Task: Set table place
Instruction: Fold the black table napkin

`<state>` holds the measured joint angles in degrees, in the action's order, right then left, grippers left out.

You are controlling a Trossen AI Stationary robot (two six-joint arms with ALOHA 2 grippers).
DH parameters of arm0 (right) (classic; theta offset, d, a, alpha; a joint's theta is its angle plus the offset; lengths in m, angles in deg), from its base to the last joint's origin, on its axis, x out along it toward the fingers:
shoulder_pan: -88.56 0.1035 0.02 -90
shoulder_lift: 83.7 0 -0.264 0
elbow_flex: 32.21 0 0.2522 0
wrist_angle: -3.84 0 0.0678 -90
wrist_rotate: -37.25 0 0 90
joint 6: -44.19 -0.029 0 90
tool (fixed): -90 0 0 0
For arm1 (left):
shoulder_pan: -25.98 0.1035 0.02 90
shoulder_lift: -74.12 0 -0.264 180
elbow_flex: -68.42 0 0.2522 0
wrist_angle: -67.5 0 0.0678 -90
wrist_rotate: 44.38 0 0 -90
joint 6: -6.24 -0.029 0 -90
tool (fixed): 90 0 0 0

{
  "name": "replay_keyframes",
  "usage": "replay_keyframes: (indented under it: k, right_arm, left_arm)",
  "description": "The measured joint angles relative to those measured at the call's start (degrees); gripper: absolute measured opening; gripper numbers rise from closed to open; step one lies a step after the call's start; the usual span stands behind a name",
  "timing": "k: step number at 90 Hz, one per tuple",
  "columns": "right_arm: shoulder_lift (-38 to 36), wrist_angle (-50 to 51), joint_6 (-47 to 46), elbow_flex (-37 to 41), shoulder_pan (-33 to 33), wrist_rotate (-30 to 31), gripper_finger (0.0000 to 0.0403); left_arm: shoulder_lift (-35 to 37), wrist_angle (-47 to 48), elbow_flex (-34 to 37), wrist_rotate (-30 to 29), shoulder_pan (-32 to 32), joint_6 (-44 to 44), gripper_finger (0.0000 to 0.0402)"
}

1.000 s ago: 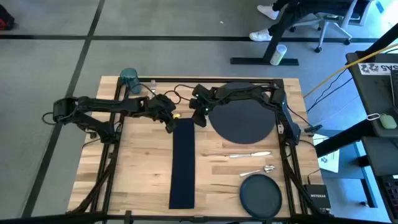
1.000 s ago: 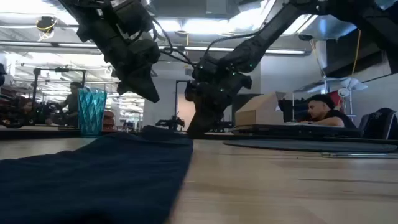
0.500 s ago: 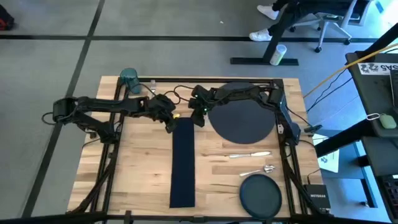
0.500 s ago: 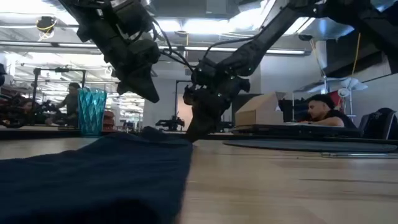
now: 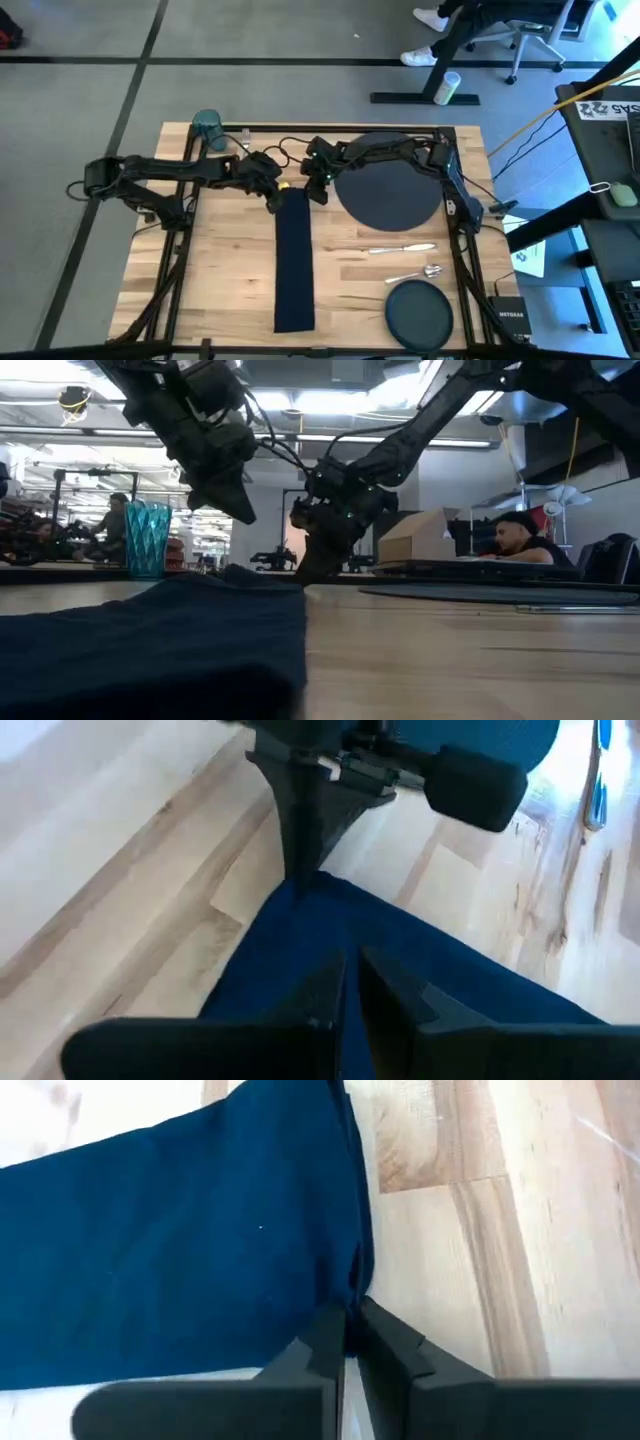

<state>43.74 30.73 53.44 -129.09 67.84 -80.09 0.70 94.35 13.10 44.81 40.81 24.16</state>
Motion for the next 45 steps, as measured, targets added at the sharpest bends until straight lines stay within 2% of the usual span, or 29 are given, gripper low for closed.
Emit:
replay_keyframes:
  k: [33,45]
  right_arm:
    - [-8.92,1.27,5.17,-1.11,0.36,3.43,0.0001]
    - [-11.69,1.10,6.13,-1.14,0.61,4.29,0.0000]
  left_arm:
    - [13.68,5.66,0.02,-2.14,2.16,0.86,0.0014]
    - [20.54,9.84,0.00,-5.61,2.26,0.27,0.0014]
